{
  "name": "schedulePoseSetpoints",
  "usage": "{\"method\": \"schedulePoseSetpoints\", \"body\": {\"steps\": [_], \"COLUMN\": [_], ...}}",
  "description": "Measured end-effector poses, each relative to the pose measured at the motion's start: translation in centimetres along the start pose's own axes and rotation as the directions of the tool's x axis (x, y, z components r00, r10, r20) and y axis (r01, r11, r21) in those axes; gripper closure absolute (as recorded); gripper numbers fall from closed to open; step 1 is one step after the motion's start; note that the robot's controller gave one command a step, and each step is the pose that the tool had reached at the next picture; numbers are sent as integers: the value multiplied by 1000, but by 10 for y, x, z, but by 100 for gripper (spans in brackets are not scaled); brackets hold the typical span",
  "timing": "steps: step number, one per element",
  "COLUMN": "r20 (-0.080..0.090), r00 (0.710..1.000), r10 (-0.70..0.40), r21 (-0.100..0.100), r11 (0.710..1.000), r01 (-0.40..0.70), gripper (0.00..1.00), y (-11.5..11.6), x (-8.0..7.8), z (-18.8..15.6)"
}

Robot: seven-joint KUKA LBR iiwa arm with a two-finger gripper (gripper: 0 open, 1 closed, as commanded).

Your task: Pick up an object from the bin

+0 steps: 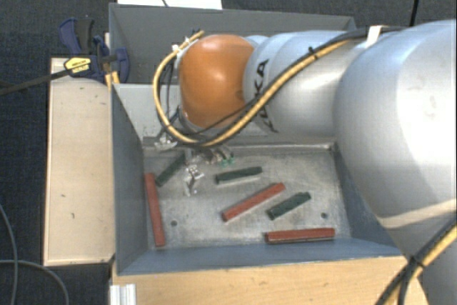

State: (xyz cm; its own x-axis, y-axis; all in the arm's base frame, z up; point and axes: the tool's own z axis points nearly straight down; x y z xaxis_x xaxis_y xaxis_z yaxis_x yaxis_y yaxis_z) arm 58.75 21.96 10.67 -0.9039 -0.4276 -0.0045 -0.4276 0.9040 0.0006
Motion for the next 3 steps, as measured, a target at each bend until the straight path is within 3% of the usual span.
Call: {"method": "schedulePoseSetpoints", "body": {"steps": [1, 2, 3], "r20": [-1, 0, -1], "r00": [998, 930, 912], "r10": [-55, -367, -410], "r21": [0, 0, -1], "r11": [998, 930, 912], "r01": [55, 367, 410], "gripper": [0, 0, 100], "y": [13, 19, 20], "x": [-12, -15, -17], "z": [-27, 9, 32]}}
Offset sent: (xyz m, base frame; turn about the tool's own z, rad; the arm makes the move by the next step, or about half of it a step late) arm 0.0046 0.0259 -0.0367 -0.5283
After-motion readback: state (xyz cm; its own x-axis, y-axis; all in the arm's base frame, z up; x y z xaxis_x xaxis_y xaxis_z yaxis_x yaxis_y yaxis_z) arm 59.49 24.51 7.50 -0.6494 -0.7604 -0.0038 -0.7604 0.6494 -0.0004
